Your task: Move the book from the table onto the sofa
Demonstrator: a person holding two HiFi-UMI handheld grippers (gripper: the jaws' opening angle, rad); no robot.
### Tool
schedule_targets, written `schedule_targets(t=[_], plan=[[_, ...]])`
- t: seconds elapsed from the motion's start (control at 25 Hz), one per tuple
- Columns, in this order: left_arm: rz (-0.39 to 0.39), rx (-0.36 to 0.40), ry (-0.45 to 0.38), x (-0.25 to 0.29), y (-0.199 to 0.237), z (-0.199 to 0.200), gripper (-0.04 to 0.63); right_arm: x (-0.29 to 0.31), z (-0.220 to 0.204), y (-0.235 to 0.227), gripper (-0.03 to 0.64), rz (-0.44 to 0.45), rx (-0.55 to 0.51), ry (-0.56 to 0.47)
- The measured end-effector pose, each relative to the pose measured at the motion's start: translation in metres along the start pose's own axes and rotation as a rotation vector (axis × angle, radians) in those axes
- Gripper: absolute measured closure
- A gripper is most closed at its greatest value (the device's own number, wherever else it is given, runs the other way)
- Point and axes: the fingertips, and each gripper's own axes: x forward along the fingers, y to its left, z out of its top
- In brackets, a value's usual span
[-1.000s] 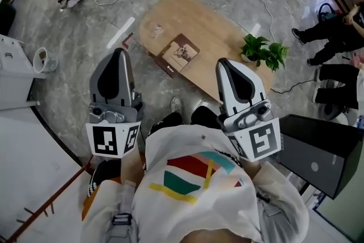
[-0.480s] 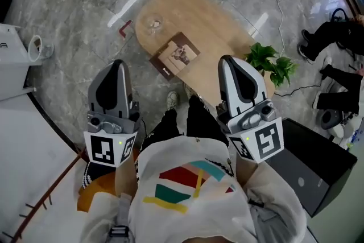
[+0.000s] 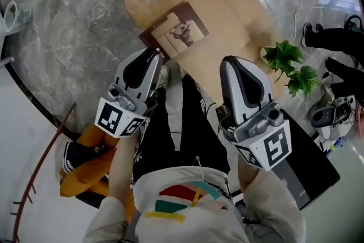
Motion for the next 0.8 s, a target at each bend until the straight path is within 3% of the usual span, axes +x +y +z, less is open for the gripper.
schedule_targets(t=[0.36,0.56,0.8], plan=[[0.280,-0.184,0.158,-0.035,0.116,-0.143,0.271,0.022,-0.101,0.015,0.606,0.058,0.060,0.139],[0.371,-0.179,0.267,-0.050,0.150,-0.208,0.259,0.022,-0.141,0.021,0.606,0.078,0.102,0.207],[0.419,-0.330,0.230,-0.054,0.168,-0.242,0.221,0.026,-0.159,0.017,0.606,0.077,0.117,0.214]])
